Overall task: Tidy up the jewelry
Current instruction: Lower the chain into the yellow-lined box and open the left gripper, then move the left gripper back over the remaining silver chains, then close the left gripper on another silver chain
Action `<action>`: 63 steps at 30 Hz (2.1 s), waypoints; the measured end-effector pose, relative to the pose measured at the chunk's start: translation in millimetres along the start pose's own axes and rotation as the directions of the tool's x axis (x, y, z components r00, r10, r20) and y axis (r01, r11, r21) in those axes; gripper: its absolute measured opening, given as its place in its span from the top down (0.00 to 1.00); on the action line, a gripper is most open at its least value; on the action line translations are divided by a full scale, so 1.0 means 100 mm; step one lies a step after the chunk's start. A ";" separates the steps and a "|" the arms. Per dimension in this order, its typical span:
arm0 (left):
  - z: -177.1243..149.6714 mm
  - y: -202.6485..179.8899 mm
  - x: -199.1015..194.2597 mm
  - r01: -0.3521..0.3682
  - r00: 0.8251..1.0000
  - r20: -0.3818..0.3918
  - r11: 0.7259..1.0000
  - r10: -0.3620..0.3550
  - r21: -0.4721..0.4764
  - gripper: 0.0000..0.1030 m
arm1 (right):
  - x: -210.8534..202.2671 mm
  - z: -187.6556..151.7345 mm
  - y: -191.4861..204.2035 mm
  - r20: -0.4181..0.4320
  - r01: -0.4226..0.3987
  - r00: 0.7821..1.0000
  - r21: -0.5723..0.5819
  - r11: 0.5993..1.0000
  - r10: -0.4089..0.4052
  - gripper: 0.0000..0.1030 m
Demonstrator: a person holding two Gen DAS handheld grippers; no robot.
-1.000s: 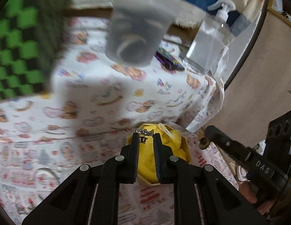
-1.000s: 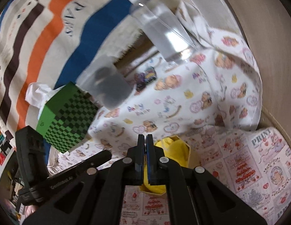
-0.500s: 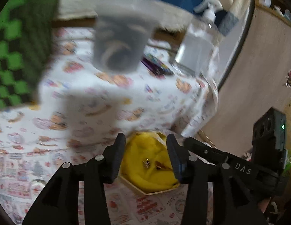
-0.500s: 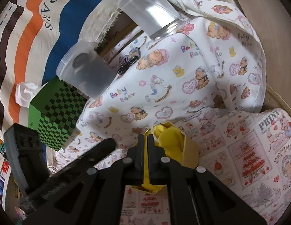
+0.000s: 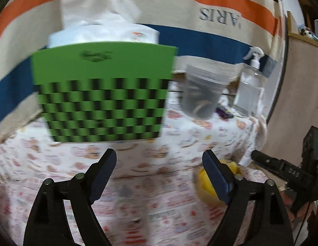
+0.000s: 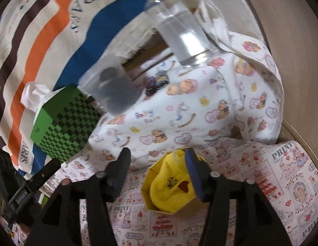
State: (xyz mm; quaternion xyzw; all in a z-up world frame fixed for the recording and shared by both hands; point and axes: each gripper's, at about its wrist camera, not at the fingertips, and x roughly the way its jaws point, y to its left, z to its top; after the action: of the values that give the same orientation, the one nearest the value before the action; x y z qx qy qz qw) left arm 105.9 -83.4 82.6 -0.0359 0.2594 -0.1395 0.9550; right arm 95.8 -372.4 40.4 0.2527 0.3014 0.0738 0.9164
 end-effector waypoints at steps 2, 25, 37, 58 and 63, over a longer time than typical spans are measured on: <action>-0.02 0.13 -0.09 -0.022 1.000 0.005 1.000 0.023 -0.021 0.12 | 0.00 -0.02 0.06 -0.003 -0.006 1.000 -0.017 1.000 0.006 0.44; -0.83 1.42 0.16 -0.277 0.889 -0.429 0.934 0.160 -0.226 0.19 | 0.39 -0.47 0.54 -0.127 0.026 0.990 -0.224 0.974 -0.055 0.36; -0.98 1.17 0.32 -0.055 0.853 -0.511 0.956 -0.105 -0.287 0.83 | 0.60 -0.64 0.59 -0.165 0.091 0.976 -0.296 0.951 -0.145 0.35; -0.99 1.10 0.41 -0.067 0.876 -0.478 0.967 -0.061 -0.245 0.94 | 0.70 -0.68 0.59 -0.215 0.082 0.965 -0.288 0.954 -0.148 0.34; -0.88 1.08 0.23 -0.278 0.895 -0.388 0.956 0.221 -0.097 0.94 | 0.70 -0.71 0.63 -0.213 0.083 0.965 -0.308 0.948 -0.154 0.34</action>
State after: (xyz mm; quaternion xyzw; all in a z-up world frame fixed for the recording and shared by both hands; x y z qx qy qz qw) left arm 107.3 13.6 -19.2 -0.0466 0.4483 -0.0002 0.8927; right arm 111.7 -268.2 -12.1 0.0833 0.4079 0.0918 0.9046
